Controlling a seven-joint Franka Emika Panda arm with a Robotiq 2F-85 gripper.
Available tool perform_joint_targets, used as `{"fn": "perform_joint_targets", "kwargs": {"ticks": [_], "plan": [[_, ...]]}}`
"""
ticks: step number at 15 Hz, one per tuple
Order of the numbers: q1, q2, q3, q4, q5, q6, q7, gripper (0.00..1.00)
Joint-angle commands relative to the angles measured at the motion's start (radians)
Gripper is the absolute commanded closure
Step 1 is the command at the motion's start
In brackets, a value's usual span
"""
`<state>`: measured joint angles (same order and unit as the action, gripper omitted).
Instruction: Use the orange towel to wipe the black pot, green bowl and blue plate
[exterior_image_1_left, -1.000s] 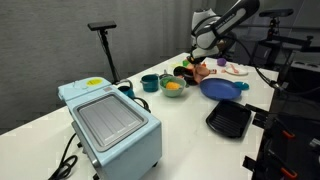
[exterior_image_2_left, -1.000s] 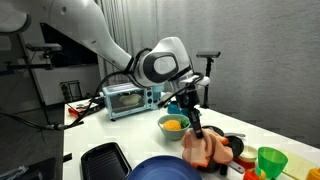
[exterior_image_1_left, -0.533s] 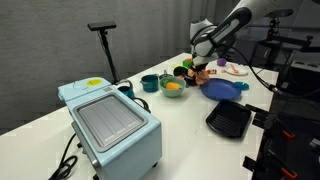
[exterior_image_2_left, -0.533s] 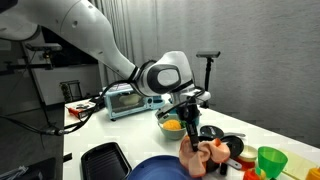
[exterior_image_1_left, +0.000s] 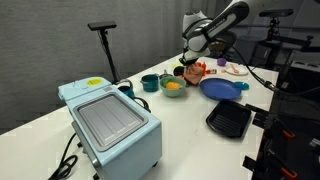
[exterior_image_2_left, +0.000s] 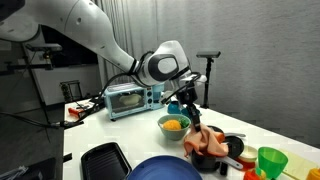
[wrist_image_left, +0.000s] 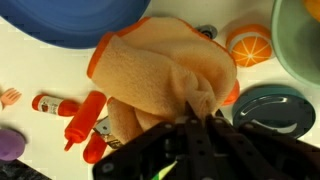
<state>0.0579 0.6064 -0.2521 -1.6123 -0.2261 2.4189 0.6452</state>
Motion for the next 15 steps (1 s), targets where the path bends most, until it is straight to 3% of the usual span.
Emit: {"fn": "perform_joint_targets", "kwargs": {"ticks": [1,4,6,12,15], "plan": [[-0.002,0.044,-0.052,0.038,-0.032,-0.002,0.04,0.99],[-0.017,0.062,-0.085,0.035,-0.018,-0.005,0.077,0.99],[-0.037,0.061,-0.072,0.023,0.01,-0.008,0.068,0.99],[-0.111,-0.035,0.119,-0.095,0.247,0.074,-0.13,0.99],[-0.073,-0.035,0.124,-0.087,0.257,0.139,-0.162,0.99]]}}
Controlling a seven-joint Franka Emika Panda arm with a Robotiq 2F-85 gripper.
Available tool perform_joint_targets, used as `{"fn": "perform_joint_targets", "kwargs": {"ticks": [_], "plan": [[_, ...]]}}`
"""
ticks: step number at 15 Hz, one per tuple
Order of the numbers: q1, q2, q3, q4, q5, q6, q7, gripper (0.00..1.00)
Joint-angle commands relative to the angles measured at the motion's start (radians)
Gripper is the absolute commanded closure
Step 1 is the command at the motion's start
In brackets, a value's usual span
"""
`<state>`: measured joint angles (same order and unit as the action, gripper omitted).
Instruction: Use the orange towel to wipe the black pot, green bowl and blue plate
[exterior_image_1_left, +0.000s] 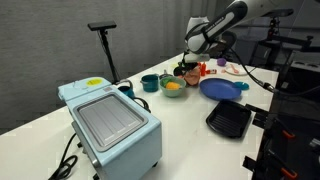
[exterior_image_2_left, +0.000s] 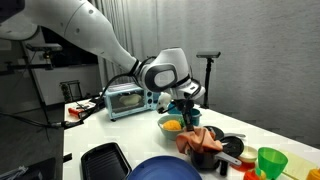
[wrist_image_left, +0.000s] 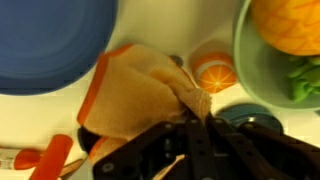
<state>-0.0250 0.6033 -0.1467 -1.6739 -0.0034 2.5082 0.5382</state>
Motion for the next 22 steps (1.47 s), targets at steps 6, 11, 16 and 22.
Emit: {"fn": "perform_joint_targets", "kwargs": {"ticks": [6,11,16,22], "plan": [[0.049,-0.013,-0.086,-0.017,-0.048,0.058,0.012,0.99],[0.045,0.016,-0.198,-0.021,-0.087,0.03,0.124,0.99],[-0.002,-0.026,-0.13,-0.094,-0.038,-0.05,0.023,0.99],[-0.006,-0.06,0.014,-0.121,0.046,0.012,-0.165,0.99]]}}
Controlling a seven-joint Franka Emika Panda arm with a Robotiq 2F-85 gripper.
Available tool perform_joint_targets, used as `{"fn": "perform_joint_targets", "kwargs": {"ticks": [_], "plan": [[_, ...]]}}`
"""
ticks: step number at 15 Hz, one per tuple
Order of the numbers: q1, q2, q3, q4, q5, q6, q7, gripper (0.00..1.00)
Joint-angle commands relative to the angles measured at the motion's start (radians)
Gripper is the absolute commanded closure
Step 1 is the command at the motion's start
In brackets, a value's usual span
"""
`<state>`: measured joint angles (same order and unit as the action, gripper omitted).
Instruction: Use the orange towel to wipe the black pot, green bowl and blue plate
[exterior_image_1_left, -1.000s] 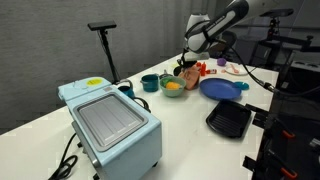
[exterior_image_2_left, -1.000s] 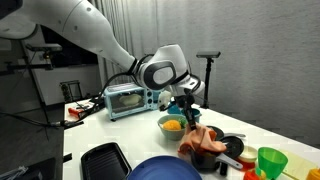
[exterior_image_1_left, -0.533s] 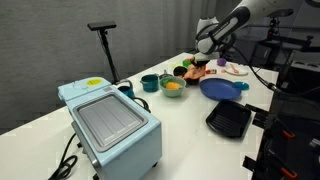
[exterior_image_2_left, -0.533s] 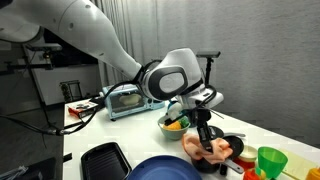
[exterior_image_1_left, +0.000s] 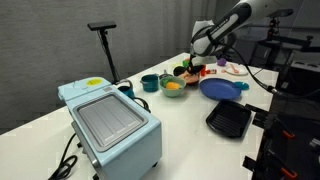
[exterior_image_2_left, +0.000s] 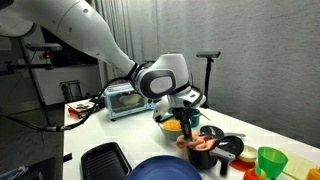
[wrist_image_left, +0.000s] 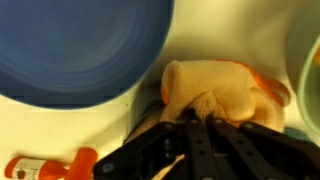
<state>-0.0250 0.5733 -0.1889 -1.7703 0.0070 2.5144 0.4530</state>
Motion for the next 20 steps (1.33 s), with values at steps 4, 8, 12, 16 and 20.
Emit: {"fn": "perform_joint_targets", "kwargs": {"ticks": [4,8,12,16,20], "plan": [[0.011,-0.031,0.046,0.008,0.008,0.017,-0.083,0.99],[0.023,-0.03,0.018,0.038,-0.013,0.044,-0.044,0.99],[-0.012,-0.095,0.075,0.032,0.064,0.126,-0.105,0.99],[-0.071,-0.169,0.209,0.037,0.221,0.155,-0.258,0.99],[-0.125,-0.155,0.306,0.08,0.424,-0.039,-0.408,0.99]]}}
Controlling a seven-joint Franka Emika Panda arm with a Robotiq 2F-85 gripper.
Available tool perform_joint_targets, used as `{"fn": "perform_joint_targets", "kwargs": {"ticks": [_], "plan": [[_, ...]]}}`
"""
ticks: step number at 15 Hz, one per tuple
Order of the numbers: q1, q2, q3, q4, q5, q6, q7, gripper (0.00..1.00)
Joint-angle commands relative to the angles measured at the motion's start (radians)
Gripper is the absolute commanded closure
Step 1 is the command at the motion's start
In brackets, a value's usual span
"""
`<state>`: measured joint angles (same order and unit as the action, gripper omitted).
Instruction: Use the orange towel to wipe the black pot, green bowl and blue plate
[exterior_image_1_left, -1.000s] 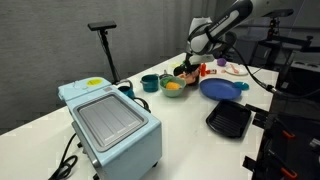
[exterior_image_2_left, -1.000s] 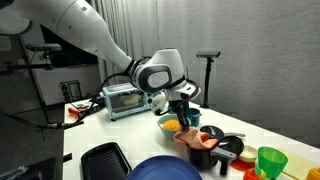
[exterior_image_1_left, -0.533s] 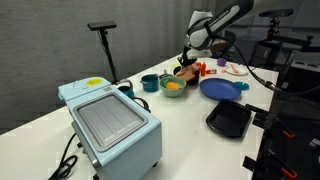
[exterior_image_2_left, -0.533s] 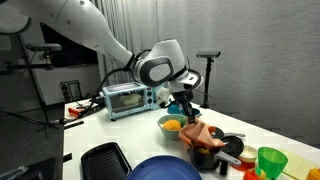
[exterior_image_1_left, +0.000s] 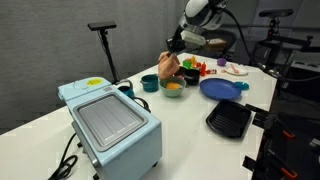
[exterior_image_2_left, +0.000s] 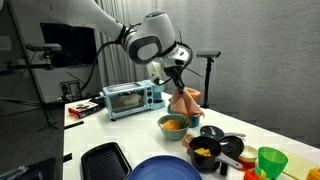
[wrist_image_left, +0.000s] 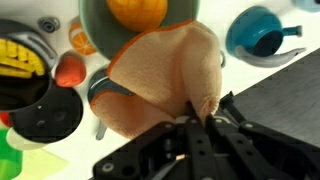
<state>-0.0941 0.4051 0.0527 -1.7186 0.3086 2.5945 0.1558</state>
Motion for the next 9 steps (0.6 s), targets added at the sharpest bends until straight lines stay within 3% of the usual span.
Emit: {"fn": "perform_joint_targets", "kwargs": {"ticks": [1,4,9], "plan": [[-0.051,0.027,0.054,0.032,0.127,-0.183,-0.11,0.99],[-0.025,0.074,0.019,0.033,0.089,-0.34,-0.089,0.99],[0.029,0.159,-0.071,0.077,-0.111,-0.562,0.008,0.99]]}}
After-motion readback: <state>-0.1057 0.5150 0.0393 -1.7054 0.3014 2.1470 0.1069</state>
